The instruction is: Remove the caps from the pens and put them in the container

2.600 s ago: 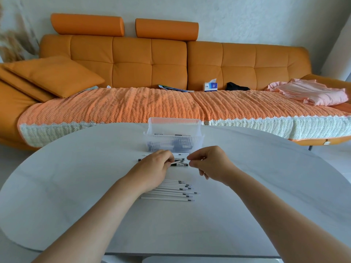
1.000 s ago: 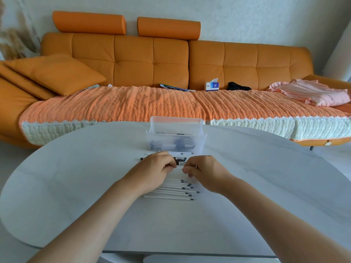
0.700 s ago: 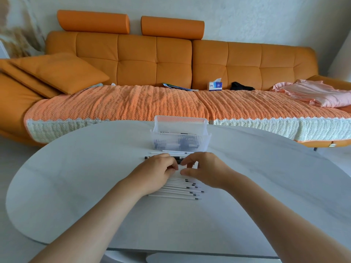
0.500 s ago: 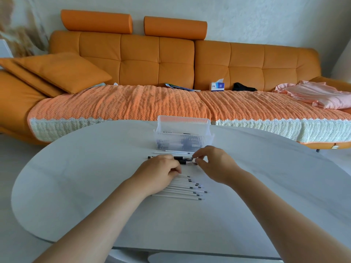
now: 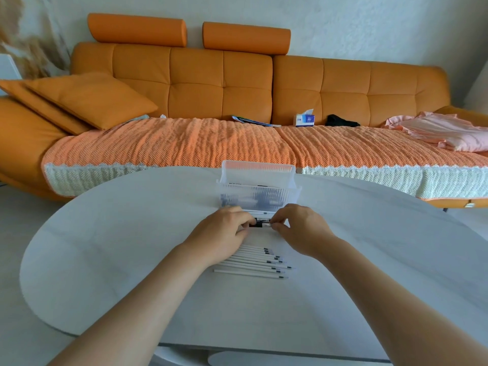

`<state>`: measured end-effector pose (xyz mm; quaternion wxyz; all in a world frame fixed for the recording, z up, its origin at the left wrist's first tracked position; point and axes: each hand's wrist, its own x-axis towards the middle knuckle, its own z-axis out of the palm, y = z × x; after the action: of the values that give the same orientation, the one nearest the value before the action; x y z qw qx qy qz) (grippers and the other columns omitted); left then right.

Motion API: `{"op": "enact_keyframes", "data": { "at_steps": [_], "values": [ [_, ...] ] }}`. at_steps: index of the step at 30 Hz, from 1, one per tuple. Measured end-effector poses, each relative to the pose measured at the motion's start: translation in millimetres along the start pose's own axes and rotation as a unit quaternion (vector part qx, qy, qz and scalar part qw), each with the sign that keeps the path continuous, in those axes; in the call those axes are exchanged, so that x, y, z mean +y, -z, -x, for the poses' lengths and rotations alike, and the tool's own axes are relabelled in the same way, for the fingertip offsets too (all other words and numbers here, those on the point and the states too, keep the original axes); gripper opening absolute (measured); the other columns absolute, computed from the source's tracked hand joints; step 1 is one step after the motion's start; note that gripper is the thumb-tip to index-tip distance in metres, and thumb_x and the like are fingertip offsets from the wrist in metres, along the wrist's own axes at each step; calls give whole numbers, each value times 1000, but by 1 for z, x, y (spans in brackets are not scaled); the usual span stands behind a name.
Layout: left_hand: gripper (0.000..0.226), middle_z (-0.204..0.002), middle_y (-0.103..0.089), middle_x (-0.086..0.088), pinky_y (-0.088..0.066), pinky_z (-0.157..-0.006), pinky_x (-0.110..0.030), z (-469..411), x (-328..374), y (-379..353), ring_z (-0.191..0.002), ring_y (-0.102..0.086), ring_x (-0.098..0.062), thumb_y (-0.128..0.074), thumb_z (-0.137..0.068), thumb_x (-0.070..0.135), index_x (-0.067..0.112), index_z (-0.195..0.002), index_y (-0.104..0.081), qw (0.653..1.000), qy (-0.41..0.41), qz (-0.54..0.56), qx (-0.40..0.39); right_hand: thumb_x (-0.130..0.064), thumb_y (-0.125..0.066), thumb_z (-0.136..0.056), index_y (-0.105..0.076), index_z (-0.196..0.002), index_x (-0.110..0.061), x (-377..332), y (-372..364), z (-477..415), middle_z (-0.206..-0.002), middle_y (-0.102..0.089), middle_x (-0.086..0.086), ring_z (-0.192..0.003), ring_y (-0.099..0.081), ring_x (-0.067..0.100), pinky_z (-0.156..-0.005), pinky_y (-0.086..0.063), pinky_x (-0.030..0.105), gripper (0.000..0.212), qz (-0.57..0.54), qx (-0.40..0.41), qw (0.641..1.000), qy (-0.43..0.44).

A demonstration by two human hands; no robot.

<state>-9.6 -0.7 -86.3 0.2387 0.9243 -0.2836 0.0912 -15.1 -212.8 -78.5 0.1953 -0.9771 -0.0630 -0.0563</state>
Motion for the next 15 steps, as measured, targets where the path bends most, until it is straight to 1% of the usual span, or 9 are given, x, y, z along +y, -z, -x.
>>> {"op": "enact_keyframes", "data": {
  "at_steps": [3,6,8,10,11,13,15],
  "values": [
    [31,-114,-55,7,-40,-97,-28,-4,-2,1,-113,-45,-12,-61,-93,18,20,-124,-61,998,-24,-15,50,-36,-58,-96,-70,-98,-35,1,3,0,-102,-63,-18,-91,-57,8,-78,-50,29,13,-28,14,999,9],
    [37,-119,-58,6,-39,-98,-32,-5,-2,2,-114,-48,-16,-63,-91,23,21,-128,-60,995,-42,-74,56,-36,-59,-95,-69,-95,-37,2,5,3,-99,-63,-19,-80,-56,1,-72,-46,25,9,-71,22,997,24],
    [29,-115,-62,7,-43,-92,-34,-4,0,3,-109,-54,-17,-60,-92,26,24,-121,-62,996,-24,-72,45,-34,-59,-95,-69,-95,-36,1,7,5,-99,-64,-19,-78,-56,-1,-71,-45,22,9,-91,25,995,34],
    [16,-107,-63,8,-47,-81,-34,-3,4,3,-100,-58,-17,-57,-94,26,26,-109,-62,999,11,-33,24,-33,-59,-95,-68,-96,-35,3,9,7,-98,-64,-18,-76,-56,-2,-67,-43,19,10,-90,29,995,43],
    [12,-105,-63,8,-48,-79,-34,-3,6,3,-98,-59,-17,-56,-95,26,26,-106,-62,999,21,-22,14,-32,-58,-95,-68,-97,-34,4,10,9,-98,-64,-18,-75,-55,-3,-66,-42,18,10,-83,27,995,48],
    [10,-106,-63,7,-48,-79,-34,-3,9,2,-98,-58,-15,-57,-96,27,25,-105,-59,1000,25,-14,-3,-30,-56,-94,-67,-101,-33,5,12,13,-100,-64,-18,-71,-53,-5,-68,-42,19,13,-57,18,996,66],
    [9,-107,-63,7,-49,-81,-34,-3,12,2,-99,-58,-14,-57,-95,30,26,-103,-56,1000,24,-8,-13,-29,-54,-94,-66,-109,-33,5,14,18,-105,-64,-18,-72,-52,-2,-73,-44,21,19,-19,7,996,86]
  ]
}}
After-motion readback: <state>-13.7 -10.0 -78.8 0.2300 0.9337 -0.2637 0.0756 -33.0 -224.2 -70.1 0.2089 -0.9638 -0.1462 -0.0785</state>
